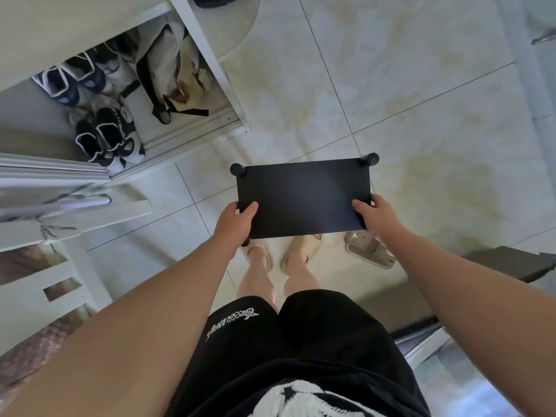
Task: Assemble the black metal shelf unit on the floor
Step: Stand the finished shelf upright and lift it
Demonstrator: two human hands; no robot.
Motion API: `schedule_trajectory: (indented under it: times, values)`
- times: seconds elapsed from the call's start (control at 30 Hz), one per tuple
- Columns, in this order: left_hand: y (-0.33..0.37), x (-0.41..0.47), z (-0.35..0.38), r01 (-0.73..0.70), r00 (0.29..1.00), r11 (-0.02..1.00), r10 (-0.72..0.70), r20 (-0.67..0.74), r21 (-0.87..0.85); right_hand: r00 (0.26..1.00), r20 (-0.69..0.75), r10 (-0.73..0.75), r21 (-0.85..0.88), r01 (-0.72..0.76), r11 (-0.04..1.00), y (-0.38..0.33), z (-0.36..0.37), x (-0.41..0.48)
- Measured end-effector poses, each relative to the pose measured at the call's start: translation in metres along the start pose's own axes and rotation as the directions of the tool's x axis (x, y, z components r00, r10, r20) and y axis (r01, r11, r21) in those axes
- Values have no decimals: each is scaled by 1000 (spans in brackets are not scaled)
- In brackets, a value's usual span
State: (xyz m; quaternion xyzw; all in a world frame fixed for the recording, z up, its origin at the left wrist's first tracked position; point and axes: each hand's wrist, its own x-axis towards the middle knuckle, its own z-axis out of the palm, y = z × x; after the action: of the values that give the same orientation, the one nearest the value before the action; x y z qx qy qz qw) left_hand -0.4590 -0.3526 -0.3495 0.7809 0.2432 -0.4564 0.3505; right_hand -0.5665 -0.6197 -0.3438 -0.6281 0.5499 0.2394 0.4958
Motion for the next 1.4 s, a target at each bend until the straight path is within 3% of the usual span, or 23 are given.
schedule_trajectory:
  times: [0.4, 0.63, 0.87, 1.4]
  values:
    - [81, -87, -1, -175, 982, 967, 159, -100, -183, 987, -87, -138, 181, 152, 972, -34, -84, -55]
    - [158, -120, 12, -346, 938, 921, 335, -87, -180, 958, -194, -212, 260, 259, 930, -70, -149, -64]
    - [272, -95, 19, -462, 887, 884, 459, -56, -72, 929, -284, -237, 310, 323, 894, -137, -195, -35]
    - [584, -10, 49, -576, 809, 816, 561, 174, 46, 896, -438, -73, 479, 301, 824, -322, -300, 71]
